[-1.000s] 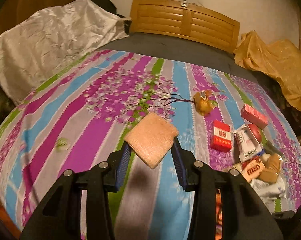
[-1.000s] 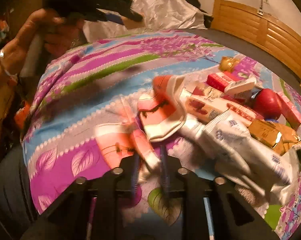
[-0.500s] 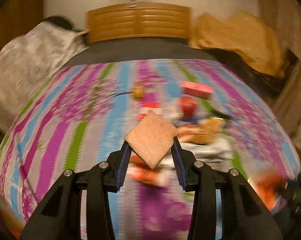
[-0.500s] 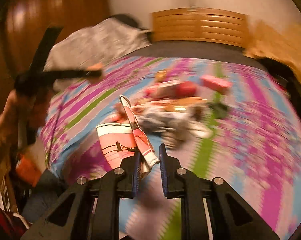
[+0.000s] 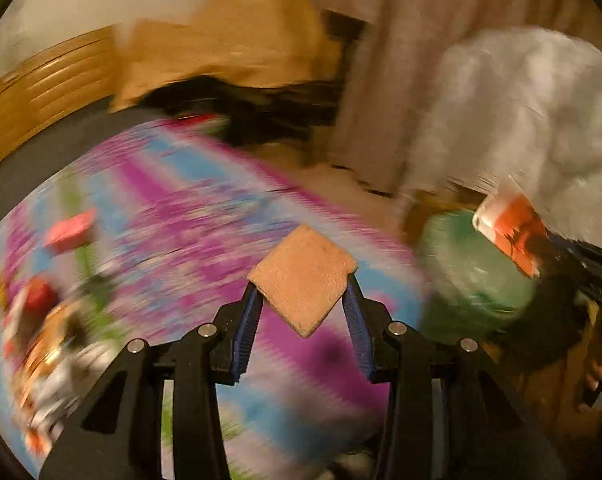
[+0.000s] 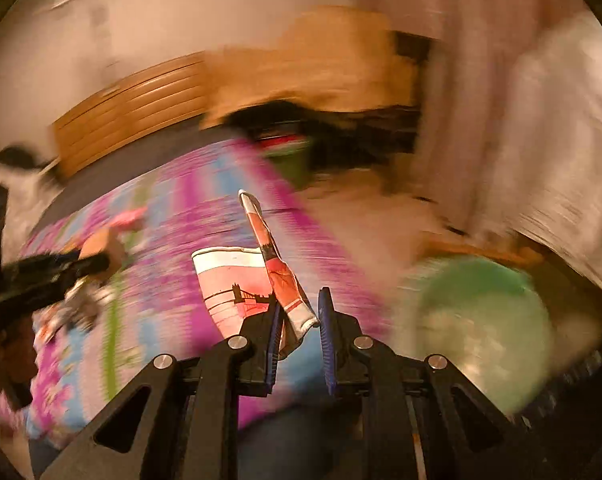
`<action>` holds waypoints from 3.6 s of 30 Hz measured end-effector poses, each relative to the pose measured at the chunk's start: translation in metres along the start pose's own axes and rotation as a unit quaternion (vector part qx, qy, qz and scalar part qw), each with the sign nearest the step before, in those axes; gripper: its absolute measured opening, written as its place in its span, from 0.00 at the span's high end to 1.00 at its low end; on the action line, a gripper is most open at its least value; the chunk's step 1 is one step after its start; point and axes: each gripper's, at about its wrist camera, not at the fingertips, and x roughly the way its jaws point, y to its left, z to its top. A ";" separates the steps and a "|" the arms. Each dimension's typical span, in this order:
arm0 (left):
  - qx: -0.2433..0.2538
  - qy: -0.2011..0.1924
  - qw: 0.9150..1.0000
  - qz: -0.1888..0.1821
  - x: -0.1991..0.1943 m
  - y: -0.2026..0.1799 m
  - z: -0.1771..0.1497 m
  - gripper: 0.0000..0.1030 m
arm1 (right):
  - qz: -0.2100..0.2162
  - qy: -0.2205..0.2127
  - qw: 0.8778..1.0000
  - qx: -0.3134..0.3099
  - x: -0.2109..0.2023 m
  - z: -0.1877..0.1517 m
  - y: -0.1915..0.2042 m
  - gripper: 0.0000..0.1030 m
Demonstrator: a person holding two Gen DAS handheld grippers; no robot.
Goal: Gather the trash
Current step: 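Carry the sponge and paper cup to the green bin and open both tools, then swing both open tools back toward the trash on the bed, then grasp the orange-white paper strip with the left tool while the right tool grasps the white wrapper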
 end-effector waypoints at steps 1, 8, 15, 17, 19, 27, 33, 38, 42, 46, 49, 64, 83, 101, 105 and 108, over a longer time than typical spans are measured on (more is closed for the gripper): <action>0.016 0.005 1.000 -0.018 0.012 -0.018 0.006 0.62 | -0.032 0.001 0.999 0.023 -0.004 -0.001 -0.029 0.81; 0.110 0.051 0.985 -0.122 0.103 -0.159 0.043 0.62 | -0.138 0.028 0.984 0.111 -0.001 -0.030 -0.153 0.81; 0.137 0.097 0.971 -0.168 0.168 -0.253 0.056 0.61 | -0.178 0.054 0.971 0.150 0.031 -0.045 -0.214 0.81; 0.147 0.102 0.971 -0.157 0.181 -0.269 0.055 0.61 | -0.185 0.058 0.970 0.149 0.035 -0.047 -0.225 0.81; 0.154 0.107 0.971 -0.150 0.188 -0.276 0.055 0.61 | -0.188 0.062 0.969 0.150 0.041 -0.045 -0.231 0.81; 0.167 0.109 0.970 -0.139 0.198 -0.283 0.059 0.59 | -0.189 0.062 0.969 0.144 0.061 -0.034 -0.236 0.81; 0.176 0.096 0.972 -0.120 0.200 -0.288 0.059 0.25 | -0.189 0.058 0.972 0.128 0.073 -0.026 -0.232 0.66; 0.169 0.089 0.975 -0.111 0.200 -0.284 0.061 0.22 | -0.195 0.045 0.971 0.128 0.072 -0.025 -0.231 0.54; 0.172 0.081 0.976 -0.108 0.198 -0.284 0.061 0.22 | -0.200 0.038 0.971 0.127 0.067 -0.025 -0.230 0.54; 0.183 0.075 0.975 -0.100 0.194 -0.286 0.059 0.22 | -0.203 0.031 0.970 0.131 0.061 -0.025 -0.231 0.54; 0.182 0.070 0.976 -0.095 0.191 -0.284 0.059 0.22 | -0.209 0.022 0.969 0.127 0.056 -0.023 -0.229 0.54; 0.058 -0.018 0.997 0.055 0.106 -0.142 0.022 0.19 | -0.142 -0.148 0.977 0.052 0.034 -0.025 -0.092 0.54; -0.221 -0.031 0.930 0.293 -0.069 0.120 -0.159 0.15 | 0.140 -0.090 0.946 -0.280 0.079 -0.089 0.277 0.40; -0.132 0.012 0.968 0.214 -0.171 0.341 -0.243 0.15 | 0.257 -0.167 0.633 -0.711 0.115 -0.165 0.495 0.05; -0.059 0.033 0.982 0.173 -0.161 0.362 -0.231 0.19 | 0.263 -0.145 0.578 -0.759 0.127 -0.169 0.524 0.05; -0.015 0.043 0.989 0.141 -0.148 0.369 -0.229 0.23 | 0.254 -0.136 0.554 -0.781 0.134 -0.174 0.543 0.05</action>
